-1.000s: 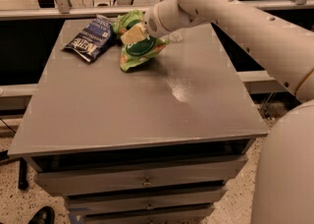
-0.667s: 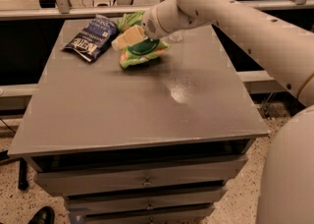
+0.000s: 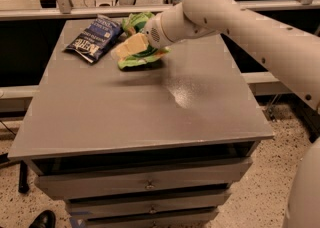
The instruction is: Move green rice chip bag near blue chip bag
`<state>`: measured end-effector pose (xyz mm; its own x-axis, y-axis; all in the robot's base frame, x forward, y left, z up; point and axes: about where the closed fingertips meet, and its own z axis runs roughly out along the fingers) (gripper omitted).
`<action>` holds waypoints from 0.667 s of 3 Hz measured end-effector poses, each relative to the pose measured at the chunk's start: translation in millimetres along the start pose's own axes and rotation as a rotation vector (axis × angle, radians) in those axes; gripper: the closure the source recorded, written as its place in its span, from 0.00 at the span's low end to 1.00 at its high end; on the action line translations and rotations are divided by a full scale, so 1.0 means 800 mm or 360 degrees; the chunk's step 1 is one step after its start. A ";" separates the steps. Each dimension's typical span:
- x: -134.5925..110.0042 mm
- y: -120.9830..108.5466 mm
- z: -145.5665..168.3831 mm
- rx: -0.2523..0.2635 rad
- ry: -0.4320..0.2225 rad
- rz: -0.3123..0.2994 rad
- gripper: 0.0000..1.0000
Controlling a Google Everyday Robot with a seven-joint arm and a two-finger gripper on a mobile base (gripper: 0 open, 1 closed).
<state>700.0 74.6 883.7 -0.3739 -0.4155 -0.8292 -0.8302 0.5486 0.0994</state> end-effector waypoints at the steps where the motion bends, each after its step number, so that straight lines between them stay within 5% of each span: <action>1: 0.020 0.012 -0.035 0.0025 -0.0020 0.0001 0.00; 2: 0.058 0.001 -0.098 0.0119 -0.0060 0.0023 0.00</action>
Offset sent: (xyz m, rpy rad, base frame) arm -0.0778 -0.1680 0.0071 0.0133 -0.0814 -0.1789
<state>649.7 -1.5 888.3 -0.3683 -0.3802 -0.8484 -0.7911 0.6076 0.0711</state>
